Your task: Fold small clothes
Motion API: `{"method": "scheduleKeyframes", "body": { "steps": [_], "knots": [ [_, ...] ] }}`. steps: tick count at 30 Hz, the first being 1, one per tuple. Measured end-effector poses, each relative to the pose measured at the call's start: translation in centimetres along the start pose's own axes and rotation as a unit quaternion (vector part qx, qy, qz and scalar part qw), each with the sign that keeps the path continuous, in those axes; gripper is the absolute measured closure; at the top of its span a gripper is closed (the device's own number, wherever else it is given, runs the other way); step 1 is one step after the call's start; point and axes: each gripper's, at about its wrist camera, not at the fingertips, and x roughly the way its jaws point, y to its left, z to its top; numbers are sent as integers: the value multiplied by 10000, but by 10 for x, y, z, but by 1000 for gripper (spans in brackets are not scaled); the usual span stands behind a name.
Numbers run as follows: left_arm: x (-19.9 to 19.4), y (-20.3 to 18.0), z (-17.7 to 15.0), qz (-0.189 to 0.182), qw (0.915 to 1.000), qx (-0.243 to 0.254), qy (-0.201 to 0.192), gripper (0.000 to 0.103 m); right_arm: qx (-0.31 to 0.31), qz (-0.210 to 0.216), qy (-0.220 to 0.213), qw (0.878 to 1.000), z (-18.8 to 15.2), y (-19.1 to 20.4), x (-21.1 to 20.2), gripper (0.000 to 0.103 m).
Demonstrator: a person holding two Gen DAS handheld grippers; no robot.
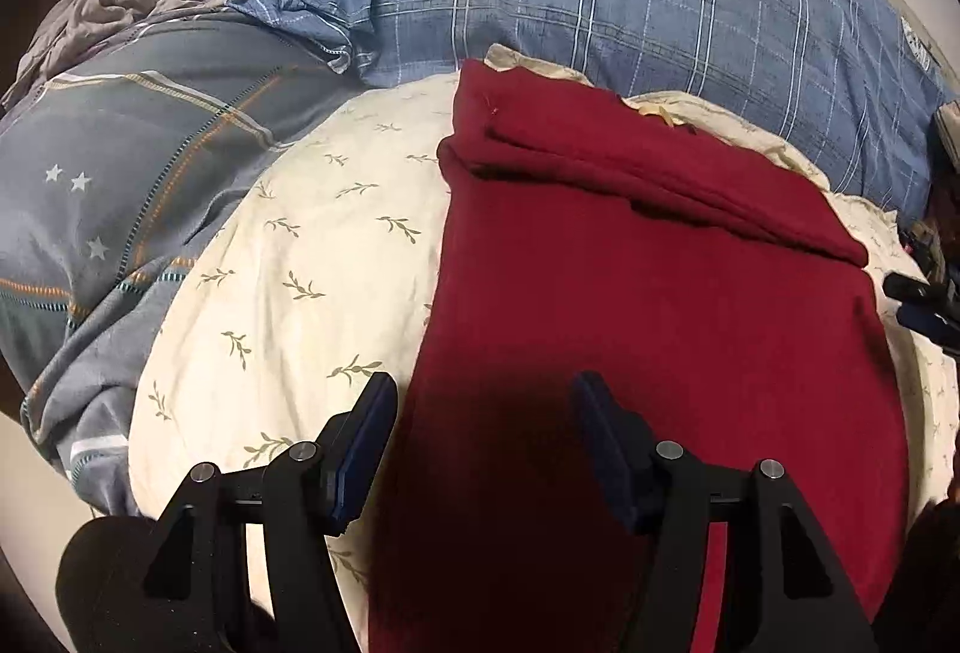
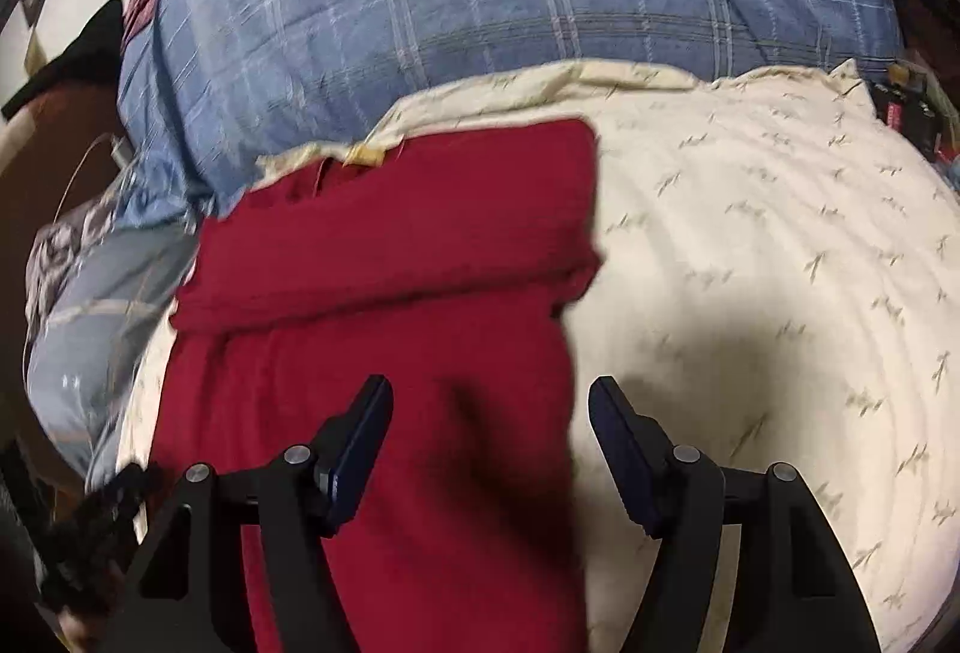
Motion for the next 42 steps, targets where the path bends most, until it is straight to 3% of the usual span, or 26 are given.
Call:
{"method": "scheduleKeyframes", "body": {
  "steps": [4, 10, 12, 14, 16, 19, 23, 26, 30, 32, 34, 40, 42],
  "knots": [
    [2, -1, -2, -97, 9999, 16, -26, 42, 695, 555, 131, 9960, 17, -16, 15, 32],
    [10, -1, -7, -23, 9999, 109, -12, 40, 1323, 603, 85, 9893, 25, -30, 44, 33],
    [12, 2, -8, -45, 10000, 50, 9, 40, 1393, 615, 5, 9883, 28, -36, 52, 40],
    [15, 6, -7, -119, 9999, -67, 46, 40, 1177, 341, -58, 9924, 29, -36, 54, 64],
    [17, 8, -6, -153, 9998, -135, 54, 40, 1029, 218, -100, 9944, 28, -38, 54, 74],
    [18, 10, -4, -160, 9997, -167, 39, 40, 946, 266, -203, 9950, 27, -43, 46, 82],
    [16, 10, -3, -138, 9997, -189, 58, 40, 625, -50, -270, 9977, 28, -37, 47, 87],
    [9, 12, -2, -87, 9997, -211, 23, 40, 543, -34, -186, 9983, 26, -32, 44, 86],
    [-3, 12, -2, -76, 9998, -155, -23, 40, 571, 251, -115, 9980, 13, -31, 13, 77],
    [-10, 10, -5, -82, 10000, -39, -20, 40, 340, 394, 89, 9986, -2, -26, -6, 52],
    [-17, 10, -11, -116, 9999, 118, 7, 39, 97, 463, 214, 9986, -18, -21, -22, 39],
    [-35, 28, -34, -443, 9980, 243, 377, 39, -495, 1167, 763, 9890, -77, -18, -49, 36],
    [-38, 38, -41, -522, 9972, 153, 523, 39, -470, 1154, 948, 9877, -93, -24, -49, 35]
  ]
}}
